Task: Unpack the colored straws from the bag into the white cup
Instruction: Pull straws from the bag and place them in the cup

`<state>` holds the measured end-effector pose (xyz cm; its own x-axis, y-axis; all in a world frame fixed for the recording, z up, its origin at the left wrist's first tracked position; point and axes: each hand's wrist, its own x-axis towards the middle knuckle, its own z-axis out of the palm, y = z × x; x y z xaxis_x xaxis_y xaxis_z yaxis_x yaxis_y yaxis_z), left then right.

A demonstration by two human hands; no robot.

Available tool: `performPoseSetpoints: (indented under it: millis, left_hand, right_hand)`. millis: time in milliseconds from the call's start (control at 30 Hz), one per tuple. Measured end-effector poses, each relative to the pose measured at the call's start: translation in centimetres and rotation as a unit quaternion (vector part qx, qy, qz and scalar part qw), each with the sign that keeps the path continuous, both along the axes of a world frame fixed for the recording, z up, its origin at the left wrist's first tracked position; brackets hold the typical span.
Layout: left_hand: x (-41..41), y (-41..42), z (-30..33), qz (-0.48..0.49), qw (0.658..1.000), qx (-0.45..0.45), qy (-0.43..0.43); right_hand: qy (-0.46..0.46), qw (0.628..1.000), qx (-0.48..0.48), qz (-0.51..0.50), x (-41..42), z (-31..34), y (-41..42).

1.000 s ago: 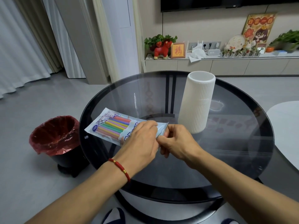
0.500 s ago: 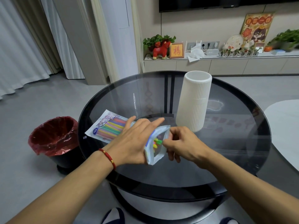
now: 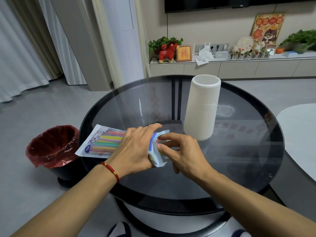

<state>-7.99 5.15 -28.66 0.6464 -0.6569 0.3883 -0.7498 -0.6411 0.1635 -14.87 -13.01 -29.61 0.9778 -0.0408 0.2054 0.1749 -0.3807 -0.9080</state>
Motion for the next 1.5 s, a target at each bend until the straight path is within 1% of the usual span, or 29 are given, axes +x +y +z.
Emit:
performPoseSetpoints:
  millis: [133,300,367,467,567,700,833,900,967,1000,1100,1167,1267,1367,1500]
  left_hand:
    - [0.2,0.2,-0.3,0.022,0.999,0.029,-0.017]
    - [0.7,1.3,0.0,0.075,0.994,0.061,-0.041]
    - [0.6,1.4,-0.1,0.073,0.994,0.071,-0.036]
    - [0.2,0.9,-0.1,0.056,0.995,0.082,-0.028]
    - [-0.2,0.4,-0.2,0.053,0.993,0.098,-0.033]
    - [0.1,1.2,-0.1,0.056,0.99,0.13,0.004]
    - [0.6,2.4,0.1,0.045,0.986,0.151,0.048]
    - [0.3,2.4,0.3,0.031,0.985,0.146,0.089]
    - [-0.1,1.9,0.6,0.027,0.984,0.125,0.123]
    - [-0.3,1.5,0.8,0.031,0.986,0.102,0.13]
    - [-0.7,0.4,0.9,0.057,0.992,0.028,0.105]
    - [-0.7,-0.1,0.8,0.07,0.993,0.03,0.09]
    - [-0.4,-0.3,0.6,0.064,0.99,0.053,0.11]
    - [-0.4,-0.6,0.2,0.053,0.99,0.074,0.111]
    - [-0.7,-1.3,-0.7,0.069,0.986,0.08,0.128]
  right_hand:
    - [0.003,1.0,0.031,0.004,0.7,0.0,-0.5]
    - [0.045,0.996,0.061,-0.045,1.2,0.6,-3.5]
    - [0.048,0.995,0.073,-0.044,1.0,0.6,-3.9]
    - [0.057,0.994,0.097,-0.002,0.7,0.2,-2.9]
    - [0.026,0.996,0.084,-0.002,0.9,-0.1,-2.0]
    - [0.039,0.995,0.083,-0.048,1.0,0.2,-3.7]
    - [0.046,0.983,0.159,-0.076,0.4,1.0,-5.8]
    - [0.048,0.978,0.187,-0.077,0.0,1.3,-6.0]
    - [0.055,0.971,0.221,-0.069,-0.5,1.6,-5.8]
    - [0.059,0.967,0.241,-0.065,-0.6,1.7,-5.8]
    - [0.072,0.946,0.312,-0.057,-0.9,2.3,-6.3]
    - [0.078,0.922,0.373,-0.06,-1.0,2.7,-6.9]
    - [0.073,0.883,0.456,-0.084,-1.2,3.4,-8.1]
    - [0.043,0.87,0.484,-0.087,-1.2,4.1,-9.4]
    - [0.019,0.862,0.497,-0.098,-1.3,4.9,-9.7]
